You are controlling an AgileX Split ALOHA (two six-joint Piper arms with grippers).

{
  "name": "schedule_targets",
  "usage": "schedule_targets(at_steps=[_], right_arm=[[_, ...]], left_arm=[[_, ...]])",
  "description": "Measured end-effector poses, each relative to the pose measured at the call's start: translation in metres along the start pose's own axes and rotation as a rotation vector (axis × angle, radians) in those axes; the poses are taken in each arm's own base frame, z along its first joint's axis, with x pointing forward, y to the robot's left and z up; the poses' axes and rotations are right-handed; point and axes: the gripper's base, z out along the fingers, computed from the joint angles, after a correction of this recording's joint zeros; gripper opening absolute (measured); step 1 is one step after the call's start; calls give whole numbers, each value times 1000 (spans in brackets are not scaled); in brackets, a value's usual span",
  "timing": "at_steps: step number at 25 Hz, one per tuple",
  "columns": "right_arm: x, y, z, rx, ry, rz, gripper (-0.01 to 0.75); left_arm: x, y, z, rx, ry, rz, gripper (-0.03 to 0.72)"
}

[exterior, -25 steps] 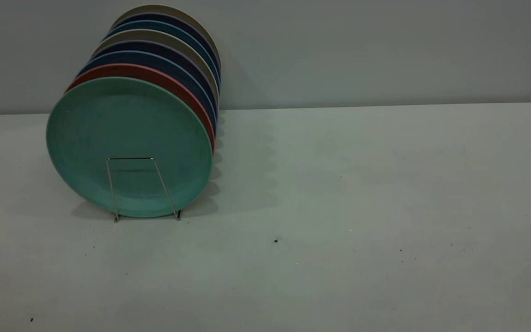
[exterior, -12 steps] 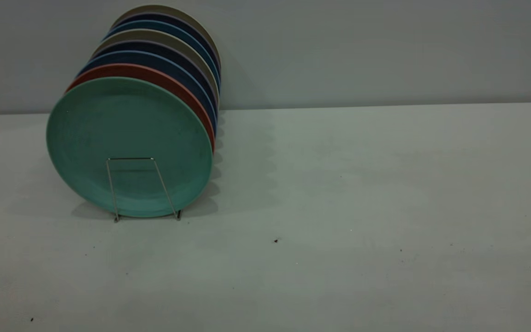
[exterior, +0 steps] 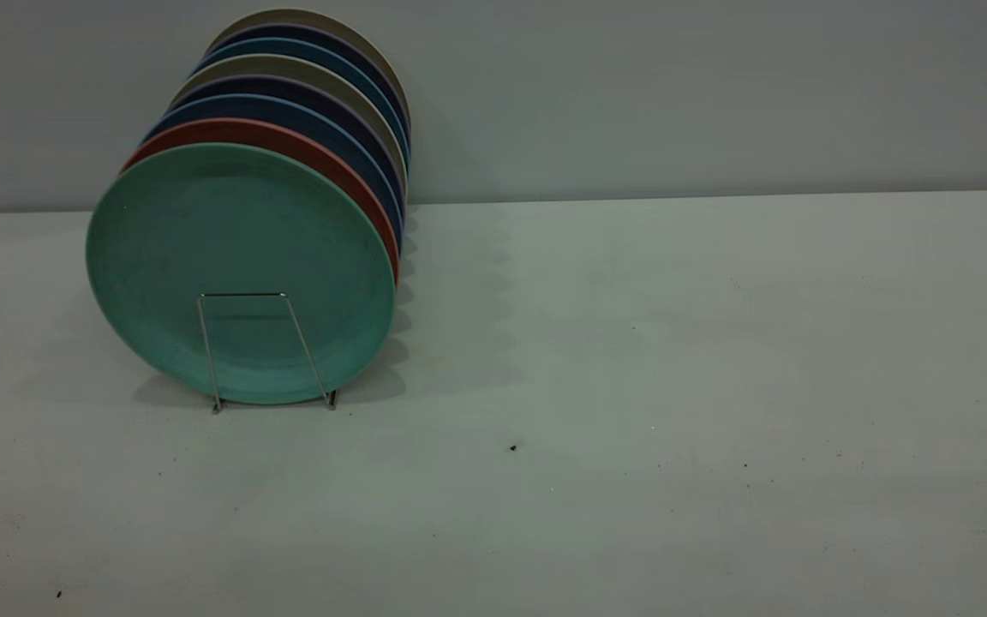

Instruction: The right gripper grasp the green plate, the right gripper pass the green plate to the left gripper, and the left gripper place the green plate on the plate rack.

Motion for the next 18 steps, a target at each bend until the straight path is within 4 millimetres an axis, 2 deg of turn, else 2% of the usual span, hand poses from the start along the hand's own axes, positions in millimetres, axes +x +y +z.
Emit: schedule_targets(at_steps=[18], right_arm=[[0,0,0,1,0,38,564]], left_arm=[[0,0,0,0,0,-1,501]])
